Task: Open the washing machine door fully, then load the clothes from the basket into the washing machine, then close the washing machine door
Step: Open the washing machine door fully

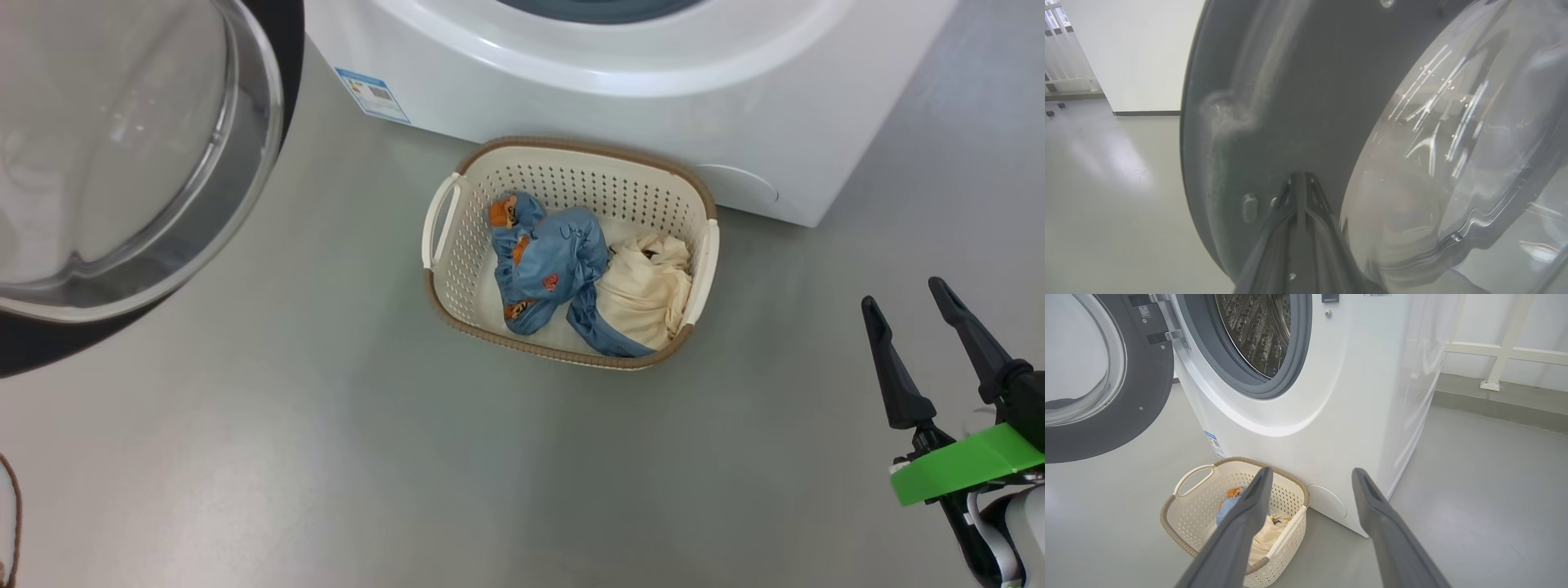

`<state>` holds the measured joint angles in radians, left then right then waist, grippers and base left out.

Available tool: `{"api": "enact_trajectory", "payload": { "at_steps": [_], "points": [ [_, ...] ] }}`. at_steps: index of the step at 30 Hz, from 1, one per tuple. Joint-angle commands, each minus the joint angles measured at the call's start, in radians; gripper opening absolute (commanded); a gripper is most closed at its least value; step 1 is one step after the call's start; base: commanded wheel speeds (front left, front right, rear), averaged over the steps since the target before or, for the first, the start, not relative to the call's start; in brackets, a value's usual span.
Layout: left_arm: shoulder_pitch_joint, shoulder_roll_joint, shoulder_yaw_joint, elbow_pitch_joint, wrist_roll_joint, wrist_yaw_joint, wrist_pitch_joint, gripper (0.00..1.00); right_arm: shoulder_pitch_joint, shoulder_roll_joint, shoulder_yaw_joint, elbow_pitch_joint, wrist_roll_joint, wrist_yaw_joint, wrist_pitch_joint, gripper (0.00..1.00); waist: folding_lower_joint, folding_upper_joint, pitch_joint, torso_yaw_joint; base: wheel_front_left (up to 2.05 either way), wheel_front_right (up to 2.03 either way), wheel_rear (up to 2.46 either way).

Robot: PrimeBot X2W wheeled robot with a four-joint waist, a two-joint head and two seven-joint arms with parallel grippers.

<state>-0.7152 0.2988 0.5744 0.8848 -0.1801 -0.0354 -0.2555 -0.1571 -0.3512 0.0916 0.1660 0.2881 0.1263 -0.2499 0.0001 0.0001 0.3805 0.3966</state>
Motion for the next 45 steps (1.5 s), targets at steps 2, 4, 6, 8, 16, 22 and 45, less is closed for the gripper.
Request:
{"api": "enact_trajectory", "payload": {
  "at_steps": [2,4,6,8,16,22,45],
  "points": [
    [-0.022,0.079,0.039,-0.003,-0.001,-0.004,-0.006,0.00,-0.012,-0.021,0.019,-0.027,-0.008,0.004,-0.012,1.00,-0.0001,-0.0001,0.018,-0.006,0.00,0.00,0.00],
    [-0.032,0.087,0.049,0.009,0.002,-0.005,-0.006,0.00,-0.016,-0.024,0.021,-0.028,-0.008,0.004,-0.012,1.00,-0.0001,-0.0001,0.028,-0.009,0.00,0.00,0.00],
    [-0.040,0.091,0.056,0.016,0.004,-0.013,-0.006,0.00,-0.020,-0.025,0.023,-0.029,-0.009,0.004,-0.012,1.00,-0.0001,-0.0001,0.034,-0.012,0.00,0.00,0.00],
    [-0.047,0.093,0.066,0.021,0.003,-0.016,-0.006,0.00,-0.022,-0.026,0.024,-0.030,-0.010,0.004,-0.012,1.00,-0.0001,-0.0001,0.039,-0.013,0.00,0.00,0.00],
    [-0.034,0.073,0.089,0.003,0.014,-0.040,-0.006,0.00,-0.017,-0.012,0.029,-0.018,-0.010,0.004,-0.012,1.00,-0.0001,-0.0001,0.015,-0.018,0.00,0.00,0.00],
    [0.037,0.024,0.082,-0.077,0.029,-0.075,-0.006,0.00,0.007,0.007,0.022,-0.006,0.000,0.004,-0.012,1.00,-0.0001,-0.0001,-0.045,-0.008,0.00,0.00,0.00],
    [0.430,-0.046,-0.215,-0.443,-0.112,-0.095,-0.006,1.00,0.106,0.052,0.023,-0.001,0.034,0.004,-0.012,1.00,-0.0001,-0.0001,-0.258,-0.040,0.00,0.00,0.00]
  ]
}}
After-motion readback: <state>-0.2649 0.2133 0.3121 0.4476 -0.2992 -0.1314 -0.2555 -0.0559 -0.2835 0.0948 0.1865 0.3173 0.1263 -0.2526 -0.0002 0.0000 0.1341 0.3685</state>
